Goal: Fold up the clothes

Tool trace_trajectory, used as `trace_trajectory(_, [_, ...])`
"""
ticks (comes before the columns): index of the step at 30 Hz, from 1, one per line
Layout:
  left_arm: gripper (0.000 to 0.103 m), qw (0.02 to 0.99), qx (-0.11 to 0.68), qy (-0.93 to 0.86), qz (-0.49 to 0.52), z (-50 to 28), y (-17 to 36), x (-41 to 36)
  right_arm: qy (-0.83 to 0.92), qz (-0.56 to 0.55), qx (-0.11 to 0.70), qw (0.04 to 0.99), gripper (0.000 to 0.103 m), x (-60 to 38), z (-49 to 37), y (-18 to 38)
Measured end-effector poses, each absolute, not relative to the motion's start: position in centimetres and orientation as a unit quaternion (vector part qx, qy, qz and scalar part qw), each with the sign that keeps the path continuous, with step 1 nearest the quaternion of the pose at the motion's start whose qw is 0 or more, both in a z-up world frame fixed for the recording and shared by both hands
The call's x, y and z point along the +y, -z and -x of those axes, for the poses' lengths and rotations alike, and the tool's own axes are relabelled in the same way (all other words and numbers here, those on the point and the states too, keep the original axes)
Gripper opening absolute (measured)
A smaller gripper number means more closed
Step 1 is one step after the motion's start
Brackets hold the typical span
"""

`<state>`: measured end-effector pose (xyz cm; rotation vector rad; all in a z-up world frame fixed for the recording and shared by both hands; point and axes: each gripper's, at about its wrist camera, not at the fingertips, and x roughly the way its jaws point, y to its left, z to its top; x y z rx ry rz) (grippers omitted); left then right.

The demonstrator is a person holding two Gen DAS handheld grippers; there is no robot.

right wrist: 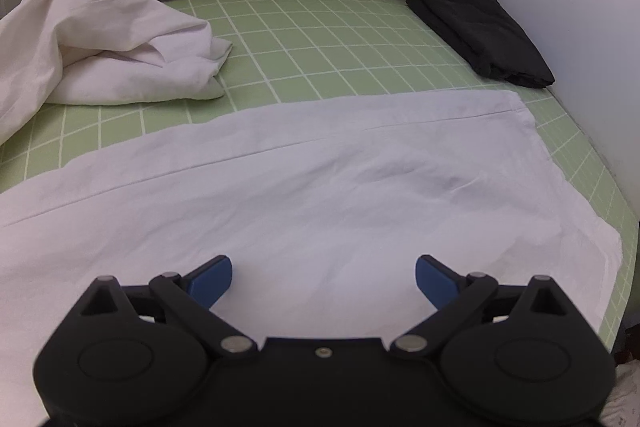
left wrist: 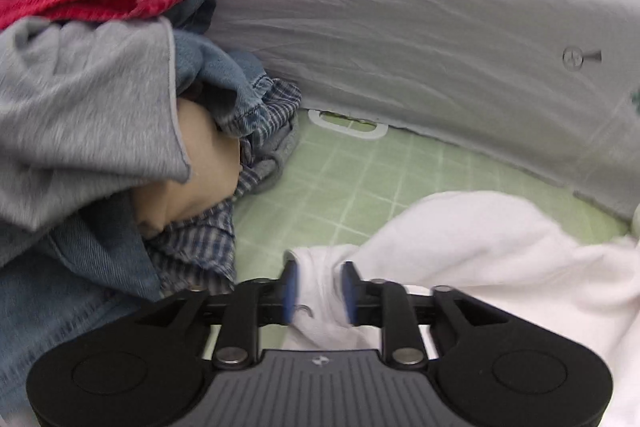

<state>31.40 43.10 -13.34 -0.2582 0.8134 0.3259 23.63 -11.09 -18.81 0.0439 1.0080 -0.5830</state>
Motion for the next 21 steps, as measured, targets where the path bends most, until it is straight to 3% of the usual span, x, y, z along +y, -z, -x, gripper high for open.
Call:
trace_trajectory(2, [0.055,0.892,0.388,-0.162,0.166,-30.6,12.8,43.1,0.272,-0.025,0.469,0.840,0.099,-11.3,-23.8,18.6])
trace_trajectory(4, [0.059,0.891,0.381,-0.164,0.186,-29.6,12.1,42.4,0.268,-0.029,0.463,0.845,0.099,-11.6,-23.9,18.4])
trace_trajectory(8, [0.076,0.892,0.390,-0.140,0.182,-28.0,11.1,39.9,0.256,-0.036,0.450,0.855,0.099,-12.6,-24.6,17.8])
trace_trajectory(11, [0.082,0.891,0.402,-0.115,0.179,-27.4,11.4,37.5,0.244,-0.039,0.432,0.867,0.099,-13.4,-25.4,17.1])
trace_trajectory(21, [0.083,0.870,0.471,-0.085,0.120,-25.3,14.9,29.0,0.220,-0.056,0.406,0.885,0.099,-17.2,-25.6,16.0])
